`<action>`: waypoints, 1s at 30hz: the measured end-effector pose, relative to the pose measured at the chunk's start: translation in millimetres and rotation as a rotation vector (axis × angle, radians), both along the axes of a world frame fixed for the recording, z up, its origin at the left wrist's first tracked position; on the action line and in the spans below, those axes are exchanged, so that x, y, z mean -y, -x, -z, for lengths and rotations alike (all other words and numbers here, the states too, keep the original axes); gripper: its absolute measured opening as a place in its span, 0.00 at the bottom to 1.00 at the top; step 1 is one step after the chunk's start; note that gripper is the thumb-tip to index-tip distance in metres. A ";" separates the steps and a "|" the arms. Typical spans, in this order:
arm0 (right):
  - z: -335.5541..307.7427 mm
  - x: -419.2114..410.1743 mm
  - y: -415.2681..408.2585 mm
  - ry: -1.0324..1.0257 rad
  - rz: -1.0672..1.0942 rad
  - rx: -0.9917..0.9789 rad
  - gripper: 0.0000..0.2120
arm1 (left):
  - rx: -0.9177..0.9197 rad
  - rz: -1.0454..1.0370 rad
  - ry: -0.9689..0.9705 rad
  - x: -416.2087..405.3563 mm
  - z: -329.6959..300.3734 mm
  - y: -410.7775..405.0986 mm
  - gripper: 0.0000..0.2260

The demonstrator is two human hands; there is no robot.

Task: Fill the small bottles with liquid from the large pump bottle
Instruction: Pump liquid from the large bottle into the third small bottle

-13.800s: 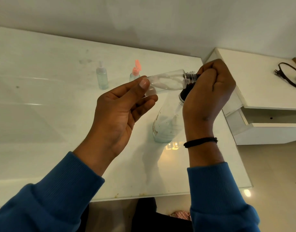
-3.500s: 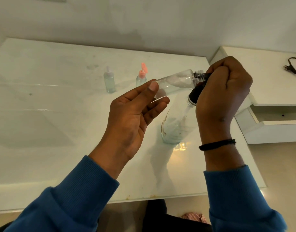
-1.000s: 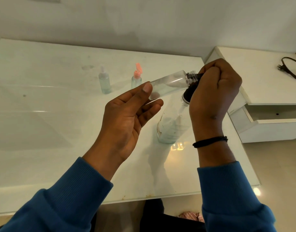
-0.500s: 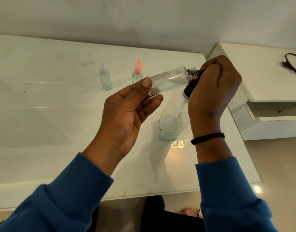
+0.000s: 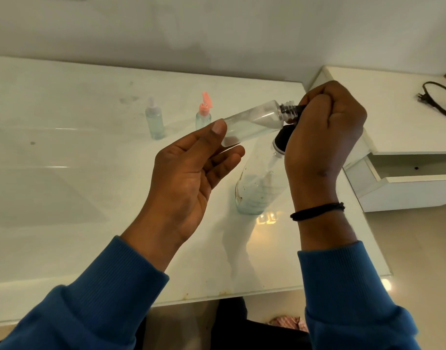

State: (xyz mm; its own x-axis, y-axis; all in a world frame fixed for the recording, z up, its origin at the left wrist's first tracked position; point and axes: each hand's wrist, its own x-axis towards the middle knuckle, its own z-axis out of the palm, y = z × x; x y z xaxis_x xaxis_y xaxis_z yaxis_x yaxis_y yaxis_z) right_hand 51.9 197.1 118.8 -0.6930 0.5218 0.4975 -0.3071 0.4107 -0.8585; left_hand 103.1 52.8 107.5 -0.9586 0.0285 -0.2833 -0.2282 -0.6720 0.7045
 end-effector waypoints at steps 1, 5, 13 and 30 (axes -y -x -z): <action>0.2 0.3 0.0 0.001 -0.005 -0.007 0.10 | 0.000 -0.002 0.002 -0.2 -0.1 0.2 0.14; 4.3 1.1 -1.2 0.046 -0.043 0.007 0.11 | 0.000 -0.012 -0.002 0.8 -0.4 -0.4 0.15; 4.0 3.4 -2.5 0.043 -0.030 -0.007 0.12 | -0.002 -0.014 0.004 0.8 -0.2 -0.5 0.15; -2.1 -0.2 -1.5 -0.017 -0.004 0.018 0.11 | 0.017 0.013 -0.051 -0.7 2.7 -0.3 0.14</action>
